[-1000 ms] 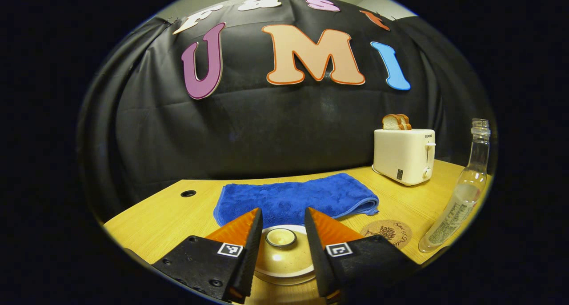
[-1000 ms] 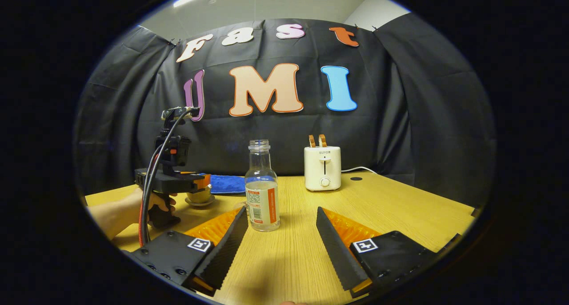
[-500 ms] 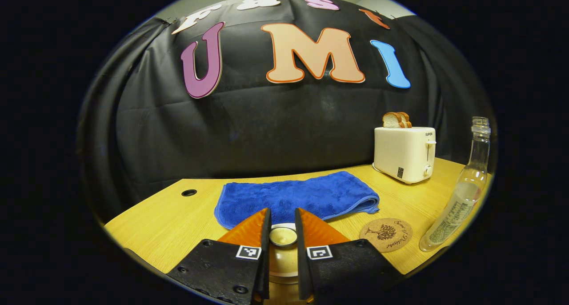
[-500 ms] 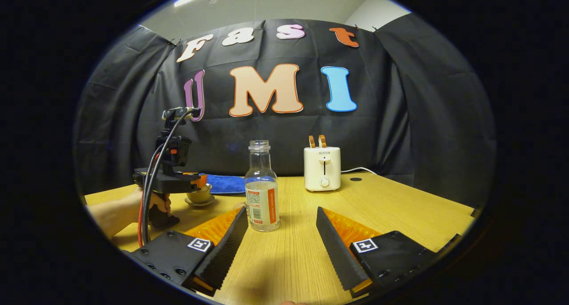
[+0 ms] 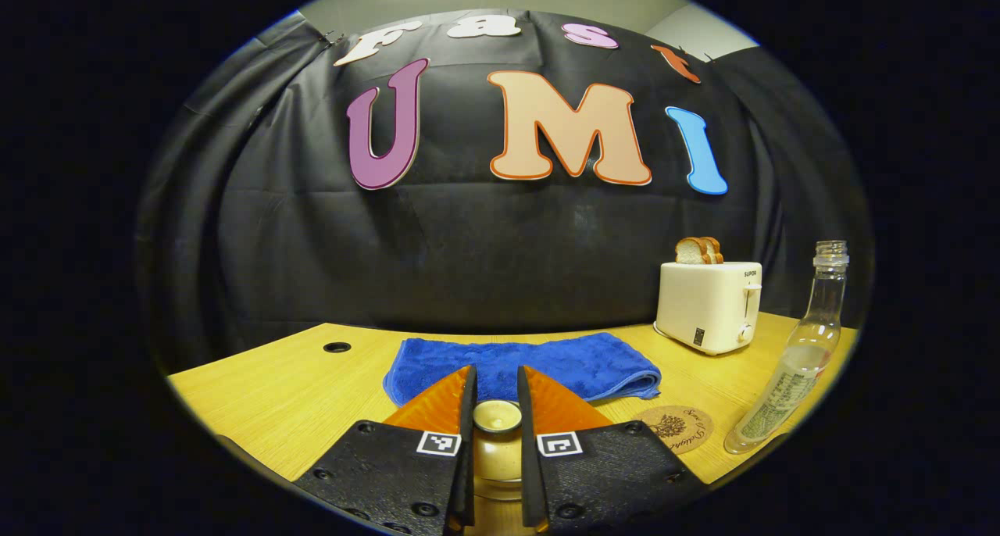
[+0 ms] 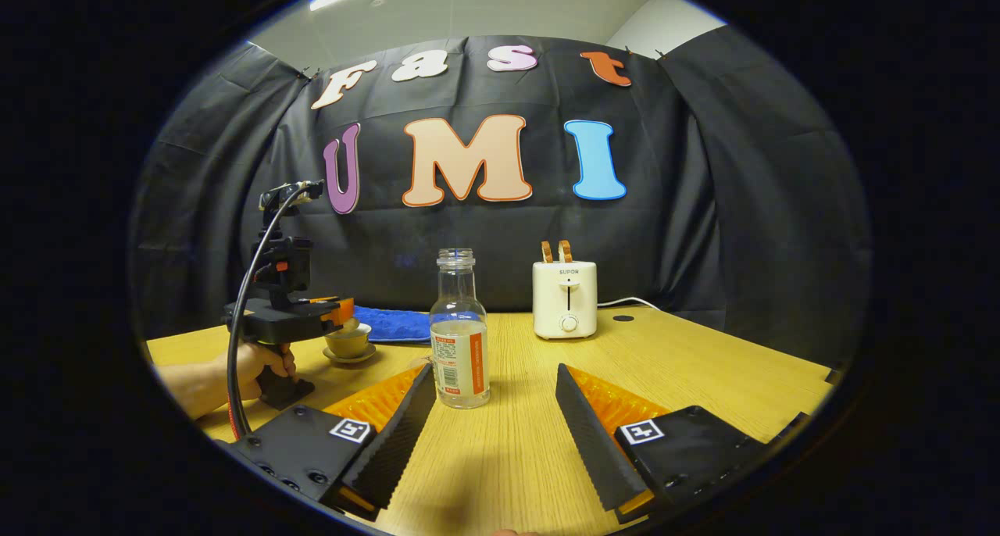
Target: Open the teacup lid with one hand, grasp the water bottle and pour water into the teacup with the other hand; after pouring, place the water bottle on the coaster and then close the teacup lid.
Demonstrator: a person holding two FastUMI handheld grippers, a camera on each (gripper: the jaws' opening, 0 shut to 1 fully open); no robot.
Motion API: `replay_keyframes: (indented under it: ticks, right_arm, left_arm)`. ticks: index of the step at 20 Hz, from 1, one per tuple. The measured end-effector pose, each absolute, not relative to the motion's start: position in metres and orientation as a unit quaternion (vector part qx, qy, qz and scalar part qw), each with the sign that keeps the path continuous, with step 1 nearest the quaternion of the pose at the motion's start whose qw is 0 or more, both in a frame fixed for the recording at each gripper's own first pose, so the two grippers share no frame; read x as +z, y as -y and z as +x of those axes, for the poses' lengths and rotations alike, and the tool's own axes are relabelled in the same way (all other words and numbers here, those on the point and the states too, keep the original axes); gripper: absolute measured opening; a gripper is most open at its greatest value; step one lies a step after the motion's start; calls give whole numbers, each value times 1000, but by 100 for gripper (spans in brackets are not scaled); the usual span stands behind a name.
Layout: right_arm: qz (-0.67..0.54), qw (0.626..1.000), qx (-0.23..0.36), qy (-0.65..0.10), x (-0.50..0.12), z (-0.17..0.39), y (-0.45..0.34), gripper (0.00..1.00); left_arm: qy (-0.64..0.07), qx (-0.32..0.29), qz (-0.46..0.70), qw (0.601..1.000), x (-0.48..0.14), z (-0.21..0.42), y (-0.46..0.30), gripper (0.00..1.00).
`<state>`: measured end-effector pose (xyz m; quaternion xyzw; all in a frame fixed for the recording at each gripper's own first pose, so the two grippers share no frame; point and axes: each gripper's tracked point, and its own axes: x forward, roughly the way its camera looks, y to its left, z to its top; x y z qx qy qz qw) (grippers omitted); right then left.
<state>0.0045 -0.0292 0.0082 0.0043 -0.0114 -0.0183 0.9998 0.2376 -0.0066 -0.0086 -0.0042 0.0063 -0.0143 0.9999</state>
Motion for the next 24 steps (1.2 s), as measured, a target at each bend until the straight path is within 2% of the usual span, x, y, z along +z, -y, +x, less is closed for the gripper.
replay_keyframes:
  ticks: [1, 8, 13, 14, 15, 16, 20, 22, 24]
  right_arm:
    - [4, 1000, -18, 12, 8, 4, 29, 95]
    - [4, 1000, -14, 13, 8, 4, 28, 95]
    - [2, 1000, -15, 16, 9, 4, 28, 95]
    - [2, 1000, -14, 19, 10, 5, 26, 98]
    - [2, 1000, -12, 21, 10, 6, 24, 95]
    - [2, 1000, -11, 21, 11, 7, 21, 99]
    - [1, 1000, 3, 17, 9, 21, 6, 100]
    - [0, 1000, 13, 7, 5, 35, -5, 94]
    - [0, 1000, 11, 1, 3, 49, -7, 95]
  left_arm:
    - [-5, -14, -6, 1000, -9, 238, 7, 21]
    - [-9, -13, -6, 1000, -8, 214, 1, 21]
    - [-6, 0, -6, 1000, -7, 169, -20, 21]
    - [-5, -2, -5, 1000, -6, 160, -24, 20]
    - [-5, -4, -6, 1000, -7, 151, -27, 21]
    - [-6, -9, -5, 1000, -6, 141, -28, 21]
    - [-1, -27, -4, 1000, -4, 105, -41, 21]
    - [-1, -35, -4, 999, -5, 91, -47, 20]
    - [-4, -50, 1, 999, -6, 80, -46, 20]
